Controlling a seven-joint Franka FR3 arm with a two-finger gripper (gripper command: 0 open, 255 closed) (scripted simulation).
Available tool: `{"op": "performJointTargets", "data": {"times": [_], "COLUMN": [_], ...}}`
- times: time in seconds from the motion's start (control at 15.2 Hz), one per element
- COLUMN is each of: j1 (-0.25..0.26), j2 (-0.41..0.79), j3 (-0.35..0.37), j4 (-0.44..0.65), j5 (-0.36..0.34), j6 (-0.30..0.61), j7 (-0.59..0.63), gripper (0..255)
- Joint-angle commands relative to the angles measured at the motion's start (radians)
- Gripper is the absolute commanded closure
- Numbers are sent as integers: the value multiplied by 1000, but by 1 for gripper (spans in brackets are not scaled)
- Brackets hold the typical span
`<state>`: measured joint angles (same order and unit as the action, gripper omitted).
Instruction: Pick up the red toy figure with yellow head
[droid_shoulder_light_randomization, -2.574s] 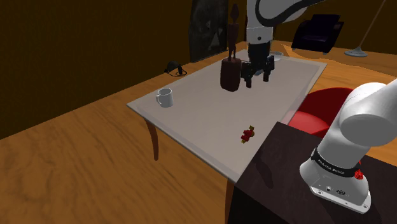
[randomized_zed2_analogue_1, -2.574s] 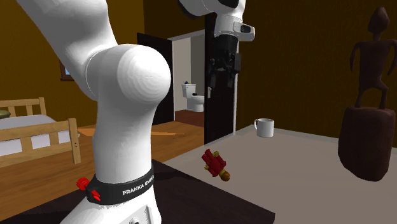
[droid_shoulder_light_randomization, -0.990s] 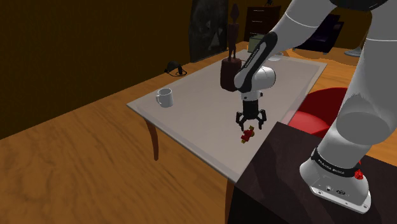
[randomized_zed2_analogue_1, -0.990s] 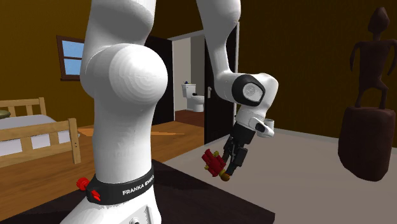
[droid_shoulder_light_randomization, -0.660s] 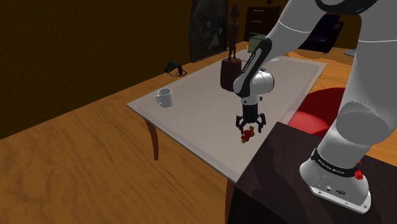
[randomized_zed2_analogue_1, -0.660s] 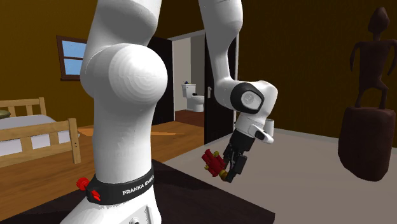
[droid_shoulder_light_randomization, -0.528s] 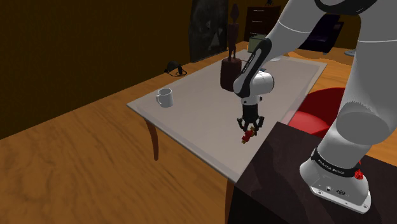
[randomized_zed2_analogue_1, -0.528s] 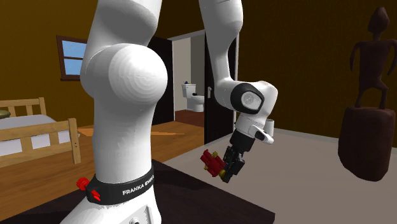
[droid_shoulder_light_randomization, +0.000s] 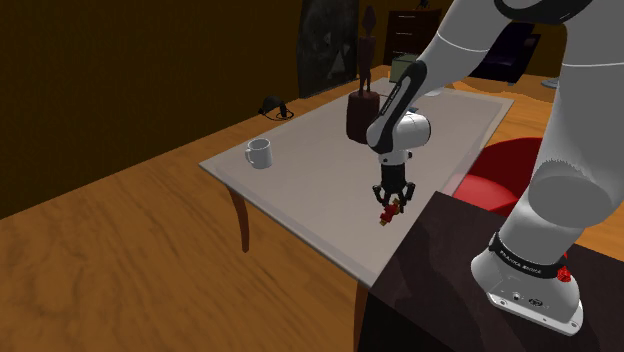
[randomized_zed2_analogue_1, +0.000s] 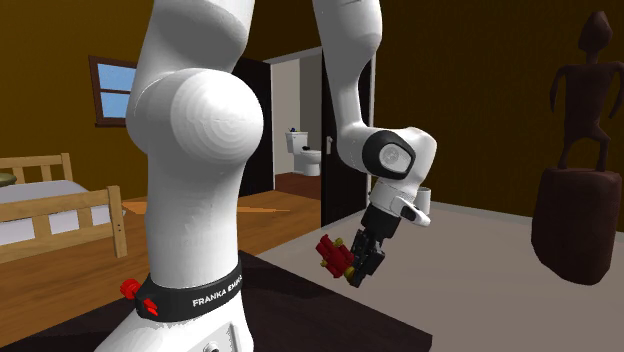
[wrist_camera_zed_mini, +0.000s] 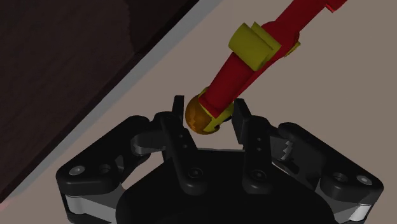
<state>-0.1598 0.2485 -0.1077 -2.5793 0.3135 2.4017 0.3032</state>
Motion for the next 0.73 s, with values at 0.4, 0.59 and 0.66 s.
{"op": "performJointTargets", "data": {"times": [0.4,0.59,0.66], "j1": [5,6,5], "j2": [-112,-159,-174], "j3": [-16,-21,-22], "j4": [-15,-17,-18], "j5": [-48,-66,-72], "j6": [-92,-133,-147], "j7": [45,63,69], "gripper": [255,255,255]}}
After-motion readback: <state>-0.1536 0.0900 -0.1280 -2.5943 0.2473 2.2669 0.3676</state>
